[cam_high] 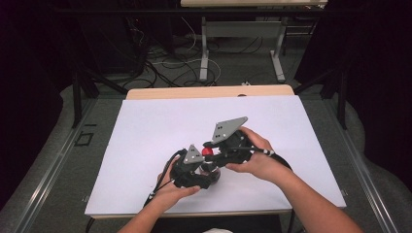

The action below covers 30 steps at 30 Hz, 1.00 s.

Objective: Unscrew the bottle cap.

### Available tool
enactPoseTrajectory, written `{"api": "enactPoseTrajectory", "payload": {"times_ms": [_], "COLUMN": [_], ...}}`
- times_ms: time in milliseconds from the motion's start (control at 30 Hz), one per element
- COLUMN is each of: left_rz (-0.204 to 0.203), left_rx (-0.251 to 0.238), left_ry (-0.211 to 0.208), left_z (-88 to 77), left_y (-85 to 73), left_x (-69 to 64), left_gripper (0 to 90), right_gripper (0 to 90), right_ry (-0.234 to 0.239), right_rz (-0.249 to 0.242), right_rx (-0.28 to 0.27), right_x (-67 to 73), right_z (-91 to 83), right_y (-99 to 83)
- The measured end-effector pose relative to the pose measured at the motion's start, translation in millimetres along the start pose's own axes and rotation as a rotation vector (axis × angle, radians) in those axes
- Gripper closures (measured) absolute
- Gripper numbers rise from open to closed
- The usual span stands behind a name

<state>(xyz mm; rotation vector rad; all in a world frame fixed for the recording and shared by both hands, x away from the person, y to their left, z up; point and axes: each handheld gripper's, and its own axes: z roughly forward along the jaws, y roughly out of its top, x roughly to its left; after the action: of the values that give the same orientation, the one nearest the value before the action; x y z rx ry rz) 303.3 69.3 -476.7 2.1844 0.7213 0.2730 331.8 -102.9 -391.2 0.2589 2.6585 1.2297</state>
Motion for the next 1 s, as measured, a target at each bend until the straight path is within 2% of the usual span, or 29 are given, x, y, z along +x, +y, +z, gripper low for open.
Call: {"api": "enactPoseTrajectory", "payload": {"times_ms": [67, 100, 133, 233, 300, 333, 400, 467, 600, 667, 767, 867, 1000], "left_rz": [0.005, 0.004, 0.000, -0.005, -0.003, 0.011, -0.008, -0.008, -0.023, -0.029, -0.026, -0.028, -0.028], "left_rx": [-0.010, -0.011, -0.012, -0.010, -0.010, 0.018, -0.005, -0.004, -0.015, -0.013, -0.009, -0.008, -0.002], "left_ry": [0.008, 0.009, 0.008, 0.010, 0.012, -0.001, 0.010, 0.018, 0.023, 0.026, 0.031, 0.031, 0.030], "left_z": [0.1, -0.2, -0.3, -0.2, 0.0, -2.0, 0.0, -0.4, 0.0, 0.3, 0.5, 0.3, 0.5], "left_y": [0.2, 0.3, 0.4, 0.2, -0.2, 0.5, -0.5, -0.5, -0.5, -0.6, -0.8, -0.7, -0.9], "left_x": [-0.6, -0.7, -1.0, -1.2, 0.4, 2.2, 1.1, 1.6, 2.0, 1.9, 2.5, 2.2, 2.0], "left_gripper": [29.9, 29.9, 29.9, 29.9, 29.9, 29.9, 29.9, 29.9, 29.9, 29.9, 29.9, 29.9, 29.9], "right_gripper": [61.0, 60.9, 60.8, 60.0, 52.4, 48.5, 45.4, 44.3, 44.7, 45.9, 47.5, 49.2, 51.3], "right_ry": [0.047, 0.064, 0.073, 0.077, 0.049, 0.039, 0.009, -0.044, -0.092, -0.137, -0.172, -0.189, -0.198], "right_rz": [-0.021, -0.015, -0.028, -0.026, -0.033, -0.033, -0.006, -0.007, 0.018, 0.007, 0.009, -0.013, -0.010], "right_rx": [-0.005, -0.005, -0.012, -0.010, 0.001, -0.012, -0.015, -0.015, -0.030, -0.014, -0.011, -0.007, -0.008], "right_x": [-6.5, -8.5, -11.0, -12.0, -9.3, -7.5, -2.3, 3.0, 11.4, 15.4, 21.9, 25.9, 26.1], "right_z": [-1.9, -2.7, -3.2, -4.4, -4.3, -3.8, -4.1, -4.4, -6.5, -5.7, -3.3, 1.3, 4.7], "right_y": [-0.6, -0.8, -1.5, -2.6, -2.9, -2.9, -3.1, -2.5, -2.6, -2.9, -2.9, -2.5, -2.2]}}
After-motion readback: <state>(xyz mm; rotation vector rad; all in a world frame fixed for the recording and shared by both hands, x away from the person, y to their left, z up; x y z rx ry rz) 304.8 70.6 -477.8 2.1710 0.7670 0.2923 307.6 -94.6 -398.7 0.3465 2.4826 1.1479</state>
